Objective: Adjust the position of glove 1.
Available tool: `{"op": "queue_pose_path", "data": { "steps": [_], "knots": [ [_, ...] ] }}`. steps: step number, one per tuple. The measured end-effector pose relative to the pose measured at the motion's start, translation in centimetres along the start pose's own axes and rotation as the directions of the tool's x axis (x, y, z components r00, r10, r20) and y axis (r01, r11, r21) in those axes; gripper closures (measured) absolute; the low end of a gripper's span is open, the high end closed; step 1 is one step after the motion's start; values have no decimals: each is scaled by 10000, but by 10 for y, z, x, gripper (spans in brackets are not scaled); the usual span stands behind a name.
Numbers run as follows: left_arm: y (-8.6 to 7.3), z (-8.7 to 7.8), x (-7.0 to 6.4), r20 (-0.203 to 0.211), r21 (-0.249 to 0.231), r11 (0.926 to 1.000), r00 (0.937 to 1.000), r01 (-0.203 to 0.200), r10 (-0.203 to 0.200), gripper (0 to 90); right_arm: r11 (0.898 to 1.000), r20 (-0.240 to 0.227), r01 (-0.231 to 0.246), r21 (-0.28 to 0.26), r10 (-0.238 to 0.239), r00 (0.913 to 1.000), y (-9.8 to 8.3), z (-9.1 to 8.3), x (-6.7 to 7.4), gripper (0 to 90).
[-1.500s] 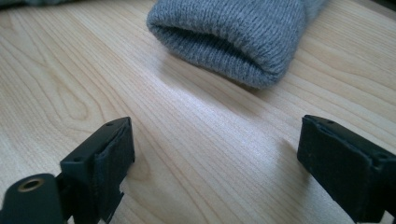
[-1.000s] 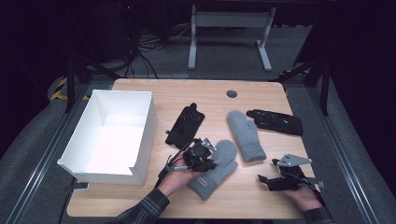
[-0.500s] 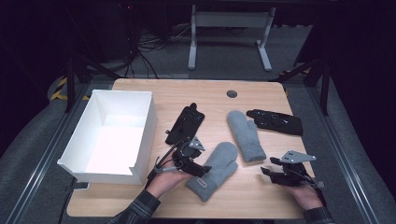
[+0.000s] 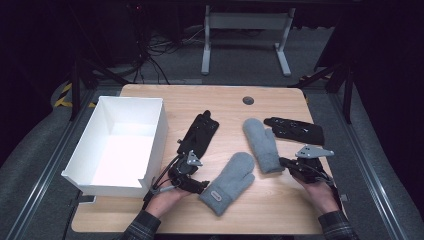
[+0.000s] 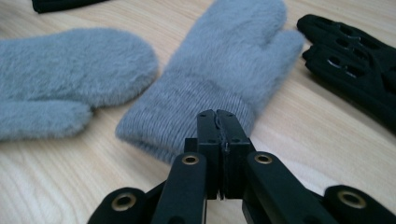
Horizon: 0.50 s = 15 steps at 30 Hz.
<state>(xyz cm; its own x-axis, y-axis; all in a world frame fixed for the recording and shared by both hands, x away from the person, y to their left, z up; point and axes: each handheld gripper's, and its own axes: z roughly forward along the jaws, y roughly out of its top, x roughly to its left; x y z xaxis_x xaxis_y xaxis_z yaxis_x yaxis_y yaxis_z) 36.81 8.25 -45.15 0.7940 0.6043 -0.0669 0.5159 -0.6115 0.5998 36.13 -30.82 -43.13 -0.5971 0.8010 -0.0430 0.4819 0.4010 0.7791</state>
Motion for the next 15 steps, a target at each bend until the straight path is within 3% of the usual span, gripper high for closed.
{"op": "queue_pose_path", "data": {
  "steps": [5, 15],
  "knots": [
    [-3, 9, 2, -383, 225, 9996, 9992, -141, 150, 223, 9998, -112, 62, 176, -60, 9999, 5, 10, -3, 900],
    [-14, 19, 7, -405, -793, 9965, 9989, -279, 248, 18, 9973, -287, 245, 690, -225, 9993, 0, 14, -4, 900]
  ]
}}
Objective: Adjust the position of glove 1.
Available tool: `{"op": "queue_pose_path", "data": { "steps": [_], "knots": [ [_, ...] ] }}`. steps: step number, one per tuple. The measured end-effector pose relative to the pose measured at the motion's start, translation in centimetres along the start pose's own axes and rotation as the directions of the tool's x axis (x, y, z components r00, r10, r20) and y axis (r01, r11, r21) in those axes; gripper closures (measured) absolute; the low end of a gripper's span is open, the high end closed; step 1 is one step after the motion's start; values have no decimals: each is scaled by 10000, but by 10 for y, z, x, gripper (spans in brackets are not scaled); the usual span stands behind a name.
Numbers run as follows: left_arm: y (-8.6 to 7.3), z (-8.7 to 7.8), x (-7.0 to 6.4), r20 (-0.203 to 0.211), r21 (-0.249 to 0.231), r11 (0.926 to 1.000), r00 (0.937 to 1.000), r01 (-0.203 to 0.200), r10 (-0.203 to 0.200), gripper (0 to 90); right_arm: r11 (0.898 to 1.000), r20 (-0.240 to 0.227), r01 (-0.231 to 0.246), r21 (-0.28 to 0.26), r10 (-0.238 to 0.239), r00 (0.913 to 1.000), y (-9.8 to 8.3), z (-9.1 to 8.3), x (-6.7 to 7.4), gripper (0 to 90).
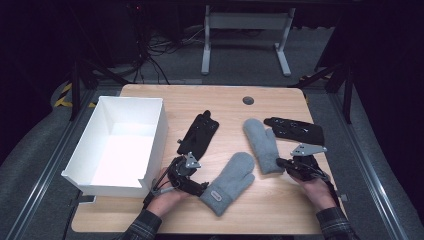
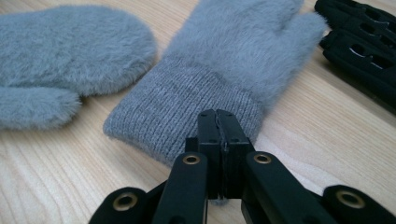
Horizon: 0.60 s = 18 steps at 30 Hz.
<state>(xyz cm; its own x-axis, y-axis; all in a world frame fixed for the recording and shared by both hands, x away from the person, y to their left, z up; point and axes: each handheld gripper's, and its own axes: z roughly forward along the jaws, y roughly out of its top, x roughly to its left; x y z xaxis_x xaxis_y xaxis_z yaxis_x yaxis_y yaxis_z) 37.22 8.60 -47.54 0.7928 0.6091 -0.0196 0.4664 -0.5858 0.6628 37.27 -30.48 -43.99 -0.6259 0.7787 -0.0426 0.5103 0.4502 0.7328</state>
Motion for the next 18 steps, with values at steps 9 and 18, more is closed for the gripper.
{"op": "queue_pose_path", "data": {
  "steps": [9, 18],
  "knots": [
    [-3, 1, 0, 36, -312, 9995, 10000, -24, 25, 0, 9984, 109, 66, -558, -60, 9999, 9, -2, 1, 900],
    [-3, 1, 0, 34, -314, 9995, 10000, -19, 20, 0, 9998, -327, 184, 111, -180, 9993, 11, 13, -1, 900]
  ]
}}
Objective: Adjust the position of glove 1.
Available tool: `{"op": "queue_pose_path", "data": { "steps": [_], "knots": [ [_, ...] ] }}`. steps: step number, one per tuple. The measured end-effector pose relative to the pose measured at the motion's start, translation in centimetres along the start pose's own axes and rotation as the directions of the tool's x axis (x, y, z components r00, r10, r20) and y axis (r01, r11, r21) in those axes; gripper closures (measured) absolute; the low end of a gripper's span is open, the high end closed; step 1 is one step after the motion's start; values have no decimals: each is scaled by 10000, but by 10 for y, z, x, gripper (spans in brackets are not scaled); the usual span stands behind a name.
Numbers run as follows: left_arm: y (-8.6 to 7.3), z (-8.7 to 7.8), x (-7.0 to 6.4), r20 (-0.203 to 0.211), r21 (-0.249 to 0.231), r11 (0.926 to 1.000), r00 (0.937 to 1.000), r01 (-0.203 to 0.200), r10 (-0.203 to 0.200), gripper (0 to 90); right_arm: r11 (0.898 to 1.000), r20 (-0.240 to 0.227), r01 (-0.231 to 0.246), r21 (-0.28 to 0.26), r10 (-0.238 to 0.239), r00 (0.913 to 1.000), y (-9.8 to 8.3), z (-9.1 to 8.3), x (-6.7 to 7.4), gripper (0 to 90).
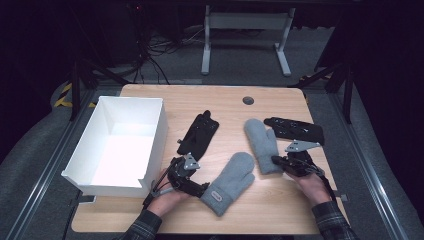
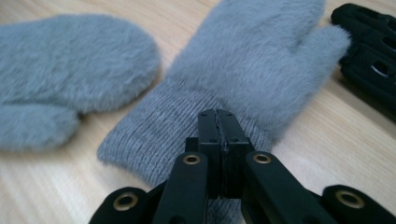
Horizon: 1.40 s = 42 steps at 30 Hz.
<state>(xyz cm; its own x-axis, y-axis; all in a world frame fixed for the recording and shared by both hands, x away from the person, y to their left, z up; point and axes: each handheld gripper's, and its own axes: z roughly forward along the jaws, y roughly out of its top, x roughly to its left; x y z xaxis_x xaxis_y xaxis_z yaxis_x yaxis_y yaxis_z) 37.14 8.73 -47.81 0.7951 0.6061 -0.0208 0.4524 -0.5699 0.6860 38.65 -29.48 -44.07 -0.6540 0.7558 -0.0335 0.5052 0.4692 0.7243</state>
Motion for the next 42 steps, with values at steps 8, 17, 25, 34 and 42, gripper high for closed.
{"op": "queue_pose_path", "data": {
  "steps": [8, 17, 25, 34, 42],
  "knots": [
    [0, 0, 0, 2, -8, 10000, 10000, -4, 4, 0, 9999, -246, 36, 153, -32, 9997, -19, -22, 10, 900],
    [0, 0, 0, 4, 14, 10000, 10000, -1, 1, 1, 9994, -249, 162, 317, -154, 9996, -37, -44, 29, 900],
    [0, 0, 0, -4, -25, 10000, 10000, 4, -4, 1, 9998, -343, 110, -161, -116, 9993, -28, -49, 31, 900],
    [0, 0, 0, 17, -4, 10000, 10000, -16, 16, 1, 9985, -381, 3, -554, -24, 9993, 33, 2, 6, 900],
    [0, 0, 0, 24, 1, 10000, 10000, -17, 17, 1, 9996, -39, 135, 263, -134, 9999, 43, 35, -2, 900]
  ]
}}
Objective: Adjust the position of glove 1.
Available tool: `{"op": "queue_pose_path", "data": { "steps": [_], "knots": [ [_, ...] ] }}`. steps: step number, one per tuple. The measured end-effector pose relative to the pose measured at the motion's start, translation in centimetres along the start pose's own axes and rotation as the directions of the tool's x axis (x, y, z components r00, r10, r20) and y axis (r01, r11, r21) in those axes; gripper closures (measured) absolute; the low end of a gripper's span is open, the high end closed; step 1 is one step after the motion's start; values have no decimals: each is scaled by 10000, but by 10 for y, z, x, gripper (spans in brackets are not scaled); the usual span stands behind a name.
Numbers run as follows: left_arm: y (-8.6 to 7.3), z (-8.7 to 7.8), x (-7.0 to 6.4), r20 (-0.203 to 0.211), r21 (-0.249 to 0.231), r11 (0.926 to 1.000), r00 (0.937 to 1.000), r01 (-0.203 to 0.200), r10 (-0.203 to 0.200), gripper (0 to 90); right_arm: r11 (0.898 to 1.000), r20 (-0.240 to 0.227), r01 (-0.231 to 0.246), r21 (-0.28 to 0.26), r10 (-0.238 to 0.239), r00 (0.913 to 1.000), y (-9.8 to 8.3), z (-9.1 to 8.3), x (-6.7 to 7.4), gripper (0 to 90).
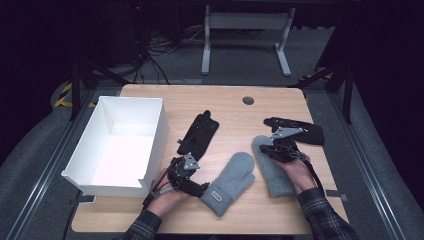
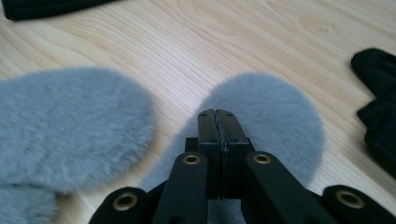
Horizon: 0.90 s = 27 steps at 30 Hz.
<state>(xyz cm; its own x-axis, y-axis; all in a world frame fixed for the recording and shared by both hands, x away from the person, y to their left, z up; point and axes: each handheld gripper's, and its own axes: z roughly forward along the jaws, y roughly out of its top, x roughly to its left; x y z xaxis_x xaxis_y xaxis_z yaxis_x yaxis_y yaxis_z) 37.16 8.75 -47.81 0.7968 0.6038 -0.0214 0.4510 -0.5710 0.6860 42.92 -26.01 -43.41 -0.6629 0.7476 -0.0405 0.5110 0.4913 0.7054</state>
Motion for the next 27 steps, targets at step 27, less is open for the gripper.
{"op": "queue_pose_path", "data": {
  "steps": [27],
  "knots": [
    [0, 0, 0, 6, 5, 10000, 10000, -26, 26, 2, 9870, 1700, -1549, 429, 1456, 9746, -58, -55, -47, 900]
  ]
}}
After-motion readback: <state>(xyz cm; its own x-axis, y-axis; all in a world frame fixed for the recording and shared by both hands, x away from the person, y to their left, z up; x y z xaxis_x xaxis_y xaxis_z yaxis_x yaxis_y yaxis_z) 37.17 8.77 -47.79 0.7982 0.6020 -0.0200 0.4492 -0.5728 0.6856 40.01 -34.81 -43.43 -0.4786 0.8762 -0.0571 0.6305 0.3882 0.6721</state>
